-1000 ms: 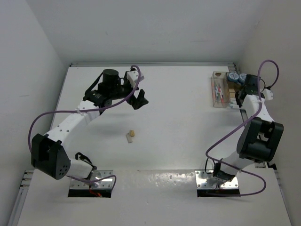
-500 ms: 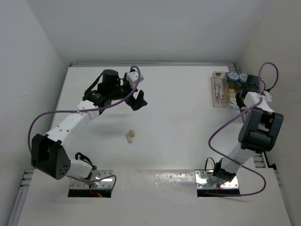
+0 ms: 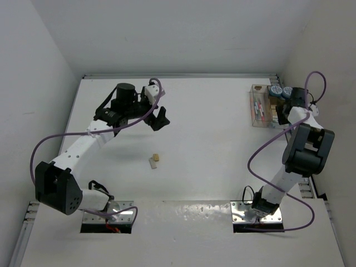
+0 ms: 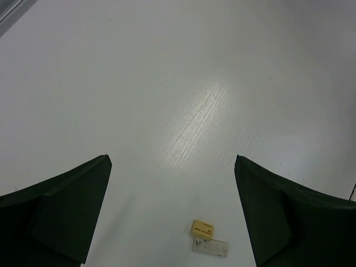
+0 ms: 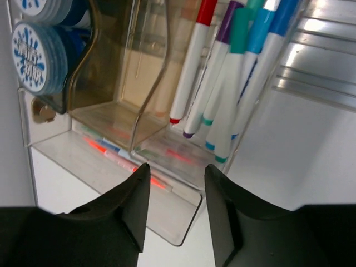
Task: Sort the stationery into containers
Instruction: Place the pen in the storage box, then pick up the stationery from the center of the board.
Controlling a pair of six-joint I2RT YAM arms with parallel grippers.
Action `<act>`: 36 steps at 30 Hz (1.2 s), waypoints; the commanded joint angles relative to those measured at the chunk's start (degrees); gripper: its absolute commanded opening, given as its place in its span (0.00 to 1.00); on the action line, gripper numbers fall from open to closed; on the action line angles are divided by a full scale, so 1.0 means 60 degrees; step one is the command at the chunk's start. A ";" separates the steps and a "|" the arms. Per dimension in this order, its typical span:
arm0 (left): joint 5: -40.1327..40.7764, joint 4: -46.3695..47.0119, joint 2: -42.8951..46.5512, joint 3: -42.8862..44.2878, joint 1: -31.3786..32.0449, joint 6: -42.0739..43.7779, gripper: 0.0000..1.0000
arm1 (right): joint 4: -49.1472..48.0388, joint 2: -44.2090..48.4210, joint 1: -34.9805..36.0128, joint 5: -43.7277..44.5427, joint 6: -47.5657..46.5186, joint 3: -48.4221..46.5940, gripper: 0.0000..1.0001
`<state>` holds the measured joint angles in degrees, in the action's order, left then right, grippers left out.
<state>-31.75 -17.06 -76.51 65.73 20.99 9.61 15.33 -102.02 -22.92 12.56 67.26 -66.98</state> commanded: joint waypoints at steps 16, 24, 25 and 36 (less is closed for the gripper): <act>-0.0759 -0.4539 0.0988 -0.2926 0.0500 0.8913 0.80 | -0.0300 0.5385 0.2514 -0.2927 -0.4809 0.3105 0.45; 0.0133 -0.2608 0.0799 -0.4318 0.0471 0.7908 0.92 | 0.0213 0.6529 0.3028 -0.2826 -0.5044 0.4088 0.46; 0.0193 -0.2475 0.0726 -0.4378 0.0500 0.7732 0.97 | 0.0213 0.6631 0.3028 -0.2796 -0.5058 0.4146 0.47; 0.0911 -0.0600 -0.0021 -0.4979 0.0427 0.5475 0.99 | 0.0389 0.6544 0.3043 -0.2679 -0.5132 0.4132 0.50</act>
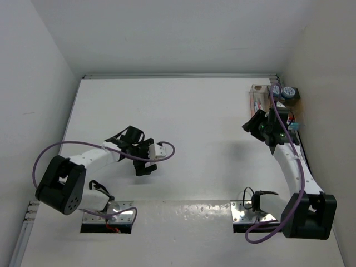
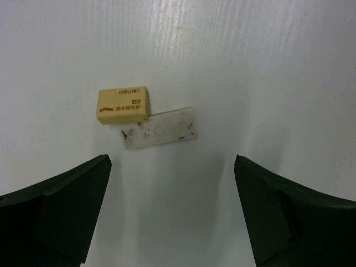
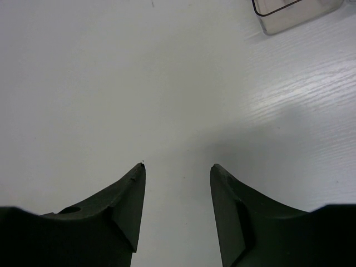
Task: Sort the stationery into containers
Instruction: Pick up the stationery from the center of the board.
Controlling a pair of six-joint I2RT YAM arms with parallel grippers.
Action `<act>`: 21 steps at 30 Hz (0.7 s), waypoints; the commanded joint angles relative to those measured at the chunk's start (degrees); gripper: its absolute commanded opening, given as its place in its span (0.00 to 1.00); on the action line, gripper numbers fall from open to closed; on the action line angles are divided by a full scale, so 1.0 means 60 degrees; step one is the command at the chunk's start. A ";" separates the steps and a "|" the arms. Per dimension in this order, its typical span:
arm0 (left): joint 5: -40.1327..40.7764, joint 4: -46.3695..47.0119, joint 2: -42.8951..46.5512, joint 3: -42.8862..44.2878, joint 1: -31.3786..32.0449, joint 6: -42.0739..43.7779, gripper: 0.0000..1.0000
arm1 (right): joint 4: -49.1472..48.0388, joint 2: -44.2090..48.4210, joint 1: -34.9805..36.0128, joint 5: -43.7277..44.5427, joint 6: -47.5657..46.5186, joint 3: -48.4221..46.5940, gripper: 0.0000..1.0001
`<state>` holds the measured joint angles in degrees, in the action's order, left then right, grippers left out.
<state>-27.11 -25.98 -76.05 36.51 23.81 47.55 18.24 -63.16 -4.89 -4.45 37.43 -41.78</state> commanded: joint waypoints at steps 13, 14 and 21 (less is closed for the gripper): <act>-0.0125 0.1517 -0.1138 0.0213 -0.0043 -0.1963 0.93 | -0.0066 0.0023 -0.0021 0.0141 -0.0218 -0.0039 0.50; -0.0081 0.1546 -0.1196 0.0228 -0.0043 -0.1992 0.92 | -0.0066 0.0009 -0.0035 0.0126 -0.0203 -0.0039 0.50; 0.0138 0.1752 -0.1358 0.0213 0.0118 -0.2153 0.91 | -0.0096 -0.0050 -0.0035 0.0082 -0.0232 -0.0009 0.50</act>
<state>-26.57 -15.92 -83.15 36.86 23.92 35.86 18.52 -63.18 -4.89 -4.45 37.01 -41.78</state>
